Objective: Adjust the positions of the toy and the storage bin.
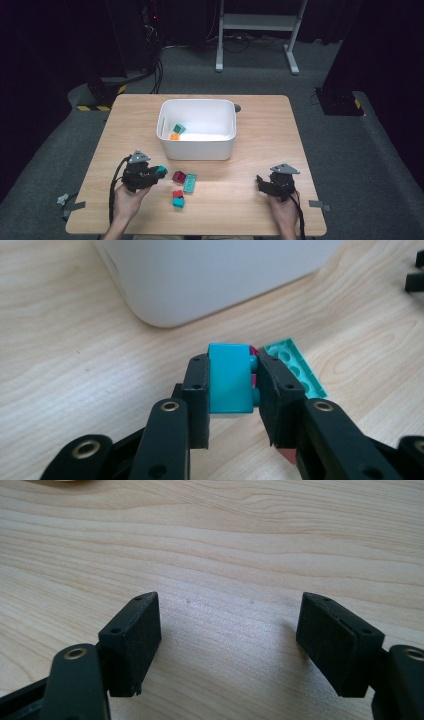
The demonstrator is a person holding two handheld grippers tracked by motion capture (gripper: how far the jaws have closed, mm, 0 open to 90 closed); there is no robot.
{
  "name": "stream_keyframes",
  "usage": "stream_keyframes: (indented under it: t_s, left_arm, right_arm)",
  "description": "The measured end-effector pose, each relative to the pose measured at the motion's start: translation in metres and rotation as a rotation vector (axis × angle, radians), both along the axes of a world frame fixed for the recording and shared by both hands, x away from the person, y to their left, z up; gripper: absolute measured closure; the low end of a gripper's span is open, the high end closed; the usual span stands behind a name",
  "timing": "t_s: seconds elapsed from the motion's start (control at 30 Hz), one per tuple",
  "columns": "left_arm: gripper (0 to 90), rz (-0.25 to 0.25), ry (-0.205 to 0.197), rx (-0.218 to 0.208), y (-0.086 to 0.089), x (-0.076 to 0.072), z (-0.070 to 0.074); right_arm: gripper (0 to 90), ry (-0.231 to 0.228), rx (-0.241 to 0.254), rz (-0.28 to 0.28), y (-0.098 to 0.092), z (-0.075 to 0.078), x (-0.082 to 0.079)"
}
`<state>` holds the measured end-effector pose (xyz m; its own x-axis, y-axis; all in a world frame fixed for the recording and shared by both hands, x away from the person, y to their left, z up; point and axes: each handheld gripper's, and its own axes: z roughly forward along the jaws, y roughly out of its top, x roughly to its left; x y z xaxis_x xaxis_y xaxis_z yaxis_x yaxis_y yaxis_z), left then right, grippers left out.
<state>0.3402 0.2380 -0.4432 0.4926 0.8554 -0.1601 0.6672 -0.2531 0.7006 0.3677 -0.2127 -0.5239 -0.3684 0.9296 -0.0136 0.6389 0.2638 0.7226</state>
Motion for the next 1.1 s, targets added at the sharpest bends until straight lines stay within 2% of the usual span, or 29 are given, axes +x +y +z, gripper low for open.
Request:
stream_keyframes:
  t_s: [0.1,0.2,0.3,0.6,1.1]
  left_arm:
    - [67.6,0.009,-0.011,-0.024,0.005,0.002,0.006]
    - [67.6,0.012,-0.023,-0.070,0.010,0.005,0.015]
    - [67.6,0.020,-0.050,-0.070,0.013,0.009,0.026]
    - [67.6,0.020,-0.083,-0.082,0.017,0.021,0.050]
    - [67.6,-0.012,-0.088,-0.103,0.016,0.039,0.075]
  right_arm:
    - [25.9,0.000,0.000,0.000,0.000,0.000,0.000]
    - [25.8,0.000,0.000,0.000,0.000,0.000,0.000]
    - [25.8,0.001,0.001,-0.001,0.000,0.000,0.000]
    - [25.9,0.000,0.000,0.000,0.000,0.000,0.000]
    - [25.9,0.000,0.000,0.000,0.000,0.000,0.000]
